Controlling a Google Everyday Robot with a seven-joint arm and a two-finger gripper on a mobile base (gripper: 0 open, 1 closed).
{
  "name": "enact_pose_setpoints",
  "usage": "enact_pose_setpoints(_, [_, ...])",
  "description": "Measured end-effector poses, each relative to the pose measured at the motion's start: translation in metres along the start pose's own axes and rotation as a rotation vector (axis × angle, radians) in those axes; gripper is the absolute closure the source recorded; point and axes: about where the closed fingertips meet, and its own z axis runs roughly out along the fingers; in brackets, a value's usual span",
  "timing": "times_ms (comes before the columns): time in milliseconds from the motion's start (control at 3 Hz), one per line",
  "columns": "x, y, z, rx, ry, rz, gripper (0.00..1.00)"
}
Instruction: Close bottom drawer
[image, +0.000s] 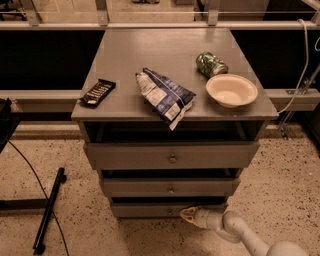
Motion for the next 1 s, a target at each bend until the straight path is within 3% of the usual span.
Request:
enact_pose_setpoints(333, [0.0,0.0,0.0,0.0,0.0,0.0,0.5])
enact_pose_setpoints(667, [-0.016,0.014,-0.021,0.013,0.025,-0.027,0.4])
enact_pose_setpoints(1000, [-0.037,0.037,-0.043,0.026,0.054,-0.037,0.4])
